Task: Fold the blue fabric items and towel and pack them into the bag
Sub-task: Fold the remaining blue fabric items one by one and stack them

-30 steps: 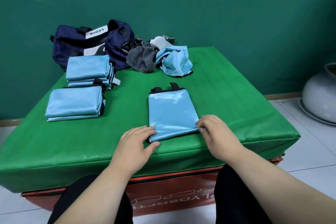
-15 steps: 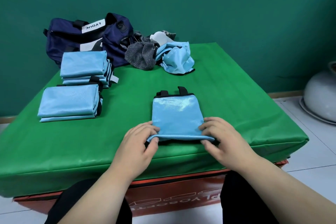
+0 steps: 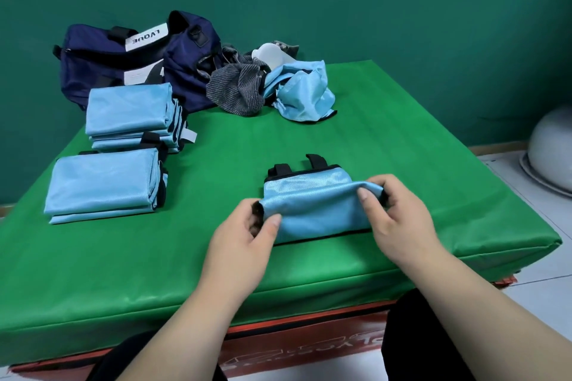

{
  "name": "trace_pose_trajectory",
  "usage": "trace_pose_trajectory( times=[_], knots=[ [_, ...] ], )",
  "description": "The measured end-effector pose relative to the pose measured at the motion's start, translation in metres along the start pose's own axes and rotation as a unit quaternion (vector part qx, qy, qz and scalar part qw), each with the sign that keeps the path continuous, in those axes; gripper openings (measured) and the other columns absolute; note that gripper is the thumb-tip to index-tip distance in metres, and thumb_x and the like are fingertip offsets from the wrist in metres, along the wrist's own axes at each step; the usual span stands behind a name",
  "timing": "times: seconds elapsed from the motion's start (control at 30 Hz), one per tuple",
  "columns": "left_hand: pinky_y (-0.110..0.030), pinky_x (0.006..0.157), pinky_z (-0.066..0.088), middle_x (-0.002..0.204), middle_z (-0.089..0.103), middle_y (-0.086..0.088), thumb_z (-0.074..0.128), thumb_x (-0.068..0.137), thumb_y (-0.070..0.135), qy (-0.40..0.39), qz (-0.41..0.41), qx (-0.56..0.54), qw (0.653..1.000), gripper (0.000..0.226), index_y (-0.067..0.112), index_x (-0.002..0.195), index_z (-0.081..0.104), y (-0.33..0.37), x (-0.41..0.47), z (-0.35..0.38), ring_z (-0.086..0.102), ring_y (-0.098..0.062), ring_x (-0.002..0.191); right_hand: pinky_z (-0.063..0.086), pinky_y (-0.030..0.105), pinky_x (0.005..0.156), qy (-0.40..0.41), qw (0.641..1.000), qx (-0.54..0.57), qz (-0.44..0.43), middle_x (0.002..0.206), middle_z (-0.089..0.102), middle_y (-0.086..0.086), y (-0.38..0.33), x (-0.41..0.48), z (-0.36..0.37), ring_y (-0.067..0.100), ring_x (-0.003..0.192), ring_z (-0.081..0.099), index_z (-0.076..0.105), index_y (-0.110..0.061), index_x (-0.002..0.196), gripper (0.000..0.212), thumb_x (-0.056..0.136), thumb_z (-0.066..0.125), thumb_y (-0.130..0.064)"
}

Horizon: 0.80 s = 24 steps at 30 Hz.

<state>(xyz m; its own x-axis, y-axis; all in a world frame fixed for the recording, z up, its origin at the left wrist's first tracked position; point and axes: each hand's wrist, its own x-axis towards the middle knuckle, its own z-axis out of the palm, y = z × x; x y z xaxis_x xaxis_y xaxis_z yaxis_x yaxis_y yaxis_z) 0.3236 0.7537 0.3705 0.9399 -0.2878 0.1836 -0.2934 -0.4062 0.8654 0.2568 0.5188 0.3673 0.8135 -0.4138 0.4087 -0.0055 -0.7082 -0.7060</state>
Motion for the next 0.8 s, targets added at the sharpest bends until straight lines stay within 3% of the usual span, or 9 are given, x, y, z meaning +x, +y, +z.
trace_pose_trajectory(
  times=[0.1, 0.2, 0.27, 0.4, 0.47, 0.57, 0.63, 0.7, 0.8],
  knots=[
    [-0.037, 0.067, 0.049, 0.078, 0.068, 0.012, 0.059, 0.096, 0.030, 0.035, -0.003, 0.029, 0.999, 0.011, 0.033, 0.106, 0.056, 0.004, 0.023, 0.006, 0.062, -0.009, 0.071, 0.035, 0.017, 0.056, -0.001, 1.000, -0.016, 0.027, 0.066, 0.056, -0.011, -0.005, 0.022, 0.009, 0.001, 0.066, 0.054, 0.052, -0.034, 0.087, 0.011, 0.096, 0.058, -0.035],
    [-0.039, 0.063, 0.046, 0.069, 0.055, 0.008, 0.054, 0.098, 0.033, 0.039, -0.030, 0.086, 0.995, 0.043, 0.034, 0.139, 0.040, 0.008, 0.041, 0.011, 0.055, -0.014, 0.064, 0.041, 0.031, 0.060, -0.015, 0.997, -0.045, 0.056, 0.071, 0.059, -0.009, -0.005, 0.043, 0.018, 0.010, 0.067, 0.055, 0.058, -0.028, 0.096, 0.011, 0.096, 0.059, -0.039],
    [-0.037, 0.062, 0.044, 0.069, 0.054, 0.008, 0.052, 0.099, 0.032, 0.028, -0.059, 0.117, 0.991, 0.052, 0.032, 0.147, 0.031, 0.007, 0.050, 0.014, 0.056, -0.014, 0.067, 0.042, 0.033, 0.063, -0.030, 0.994, -0.078, 0.071, 0.074, 0.060, -0.009, -0.003, 0.054, 0.023, 0.019, 0.071, 0.056, 0.061, -0.026, 0.103, 0.016, 0.095, 0.061, -0.040],
    [-0.038, 0.065, 0.047, 0.085, 0.065, 0.002, 0.047, 0.098, 0.040, -0.009, -0.070, 0.241, 0.968, 0.057, 0.035, 0.149, 0.021, 0.005, 0.063, 0.016, 0.062, -0.025, 0.081, 0.035, 0.032, 0.061, -0.062, 0.984, -0.134, 0.104, 0.068, 0.051, -0.009, -0.003, 0.070, 0.030, 0.022, 0.073, 0.055, 0.061, -0.028, 0.117, 0.030, 0.092, 0.063, -0.045],
    [-0.039, 0.074, 0.049, 0.101, 0.063, 0.002, 0.046, 0.096, 0.044, -0.008, -0.067, 0.292, 0.954, 0.058, 0.035, 0.149, 0.022, 0.005, 0.064, 0.013, 0.061, -0.025, 0.093, 0.032, 0.032, 0.058, -0.074, 0.981, -0.144, 0.111, 0.068, 0.052, -0.009, -0.003, 0.075, 0.031, 0.019, 0.072, 0.054, 0.059, -0.029, 0.121, 0.035, 0.091, 0.064, -0.048],
    [-0.040, 0.101, 0.040, 0.128, 0.046, 0.000, 0.048, 0.094, 0.045, 0.028, 0.010, 0.322, 0.946, 0.057, 0.032, 0.148, 0.035, 0.003, 0.061, 0.007, 0.042, -0.021, 0.122, 0.033, 0.030, 0.055, -0.090, 0.976, -0.157, 0.116, 0.070, 0.054, -0.008, -0.003, 0.079, 0.034, 0.016, 0.072, 0.055, 0.059, -0.029, 0.123, 0.040, 0.089, 0.064, -0.051],
    [-0.041, 0.119, 0.019, 0.156, 0.023, 0.001, 0.038, 0.098, 0.050, -0.028, 0.077, 0.342, 0.936, 0.056, 0.035, 0.151, 0.031, 0.006, 0.058, 0.009, 0.014, -0.019, 0.146, 0.041, 0.031, 0.063, -0.088, 0.974, -0.169, 0.119, 0.078, 0.056, -0.010, -0.002, 0.080, 0.034, 0.017, 0.077, 0.057, 0.059, -0.029, 0.124, 0.044, 0.088, 0.065, -0.054],
    [-0.039, 0.122, -0.005, 0.165, -0.009, 0.009, 0.015, 0.098, 0.058, -0.123, 0.110, 0.376, 0.912, 0.060, 0.039, 0.155, 0.016, 0.003, 0.055, 0.017, -0.017, -0.011, 0.149, 0.048, 0.039, 0.086, -0.063, 0.975, -0.190, 0.100, 0.103, 0.059, -0.009, -0.002, 0.078, 0.031, 0.021, 0.095, 0.059, 0.059, -0.029, 0.127, 0.051, 0.085, 0.065, -0.057],
    [-0.045, 0.122, -0.008, 0.163, -0.022, 0.010, -0.007, 0.088, 0.060, -0.170, 0.089, 0.407, 0.893, 0.073, 0.037, 0.157, 0.004, -0.005, 0.052, 0.028, -0.022, -0.013, 0.149, 0.043, 0.047, 0.104, -0.048, 0.977, -0.204, -0.028, 0.126, 0.059, 0.001, -0.012, 0.068, 0.030, 0.026, 0.119, 0.055, 0.061, -0.022, 0.130, 0.050, 0.091, 0.058, -0.053]
  ],
)
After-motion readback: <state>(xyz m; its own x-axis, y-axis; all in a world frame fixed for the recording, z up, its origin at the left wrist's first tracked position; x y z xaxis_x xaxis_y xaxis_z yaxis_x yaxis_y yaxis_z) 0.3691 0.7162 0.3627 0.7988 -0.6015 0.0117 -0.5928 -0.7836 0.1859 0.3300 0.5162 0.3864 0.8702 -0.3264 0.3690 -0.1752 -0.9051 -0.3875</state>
